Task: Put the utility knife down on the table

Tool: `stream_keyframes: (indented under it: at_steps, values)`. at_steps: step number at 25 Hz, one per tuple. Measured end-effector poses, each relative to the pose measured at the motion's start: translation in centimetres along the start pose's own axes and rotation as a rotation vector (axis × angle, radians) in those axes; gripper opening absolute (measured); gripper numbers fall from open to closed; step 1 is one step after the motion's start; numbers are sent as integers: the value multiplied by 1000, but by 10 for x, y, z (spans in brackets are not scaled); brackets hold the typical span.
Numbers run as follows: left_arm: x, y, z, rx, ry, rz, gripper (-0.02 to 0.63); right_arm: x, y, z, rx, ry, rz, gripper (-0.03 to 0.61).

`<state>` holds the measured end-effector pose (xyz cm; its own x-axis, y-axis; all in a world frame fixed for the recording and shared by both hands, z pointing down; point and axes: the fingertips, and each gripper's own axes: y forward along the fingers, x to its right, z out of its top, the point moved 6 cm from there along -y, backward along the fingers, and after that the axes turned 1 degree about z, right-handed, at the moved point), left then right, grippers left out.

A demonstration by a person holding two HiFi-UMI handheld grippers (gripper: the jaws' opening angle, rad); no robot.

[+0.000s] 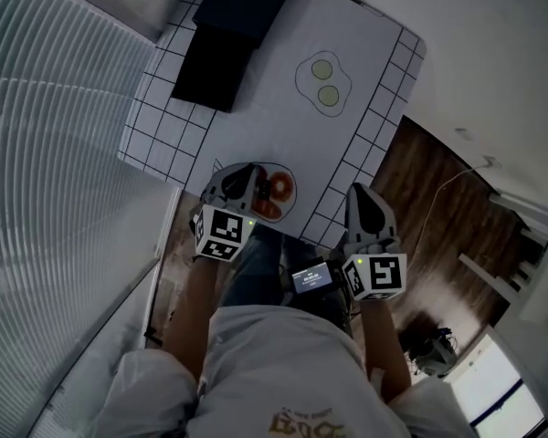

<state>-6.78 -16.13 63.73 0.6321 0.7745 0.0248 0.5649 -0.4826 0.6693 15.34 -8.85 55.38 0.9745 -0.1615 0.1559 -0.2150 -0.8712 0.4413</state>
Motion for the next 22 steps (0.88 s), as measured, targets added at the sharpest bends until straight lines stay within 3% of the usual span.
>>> stream_keyframes:
  at_steps: [22]
  values:
    - [3, 0, -16, -67, -18, -60, 9, -2, -1, 5, 9, -27, 2, 8]
